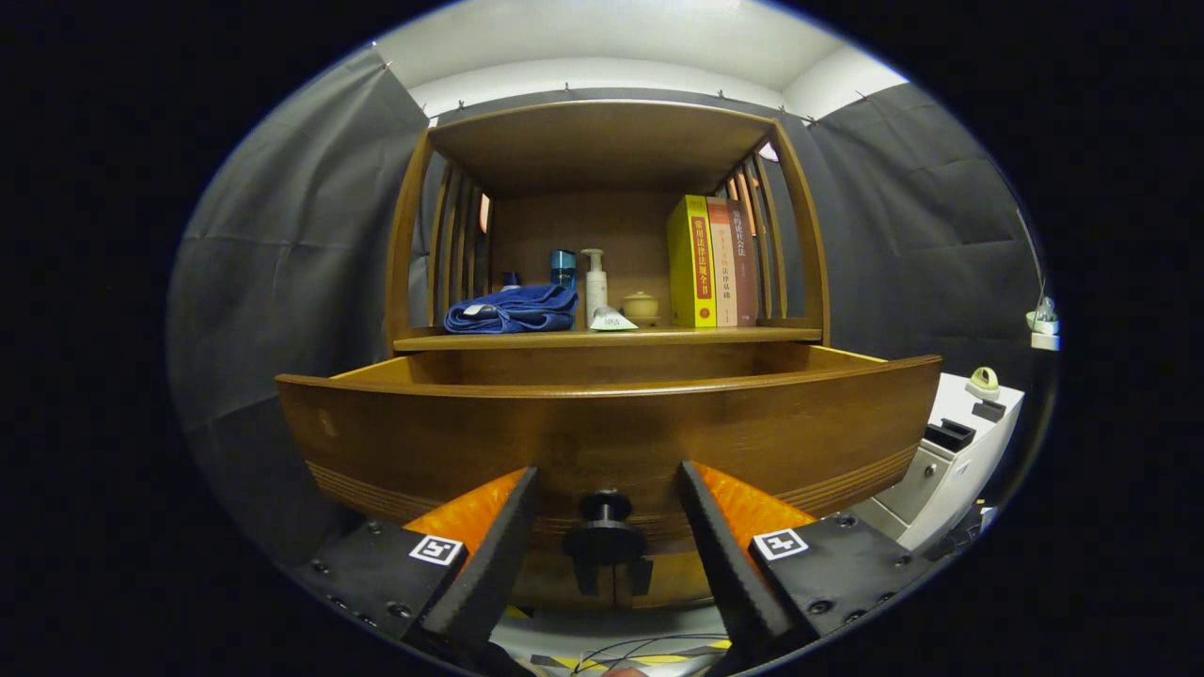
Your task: Pull open the drawer, take out the items inside it, and place them on the countertop above the cabinet.
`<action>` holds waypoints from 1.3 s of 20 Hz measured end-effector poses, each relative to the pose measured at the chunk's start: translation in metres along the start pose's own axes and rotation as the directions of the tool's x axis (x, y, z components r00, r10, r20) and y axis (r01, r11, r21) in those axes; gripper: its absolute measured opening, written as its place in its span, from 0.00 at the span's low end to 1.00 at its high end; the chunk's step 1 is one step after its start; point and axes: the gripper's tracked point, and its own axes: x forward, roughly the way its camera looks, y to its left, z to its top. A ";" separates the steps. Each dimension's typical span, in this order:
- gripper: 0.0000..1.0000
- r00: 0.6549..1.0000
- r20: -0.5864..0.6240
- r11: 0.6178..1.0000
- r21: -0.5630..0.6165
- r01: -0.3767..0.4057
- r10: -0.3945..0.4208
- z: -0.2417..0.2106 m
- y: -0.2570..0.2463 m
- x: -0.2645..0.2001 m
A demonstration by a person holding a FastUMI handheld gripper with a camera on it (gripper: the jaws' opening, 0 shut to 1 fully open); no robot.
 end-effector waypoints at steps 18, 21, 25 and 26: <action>0.97 0.998 -0.055 0.998 0.069 0.008 -0.004 0.022 0.003 0.083; 0.97 0.998 -0.056 0.998 0.067 0.008 -0.004 0.023 0.002 0.100; 0.97 0.998 -0.055 0.998 0.070 0.006 -0.002 0.025 0.002 0.126; 0.97 0.999 -0.055 0.998 0.070 0.006 -0.002 0.026 0.002 0.131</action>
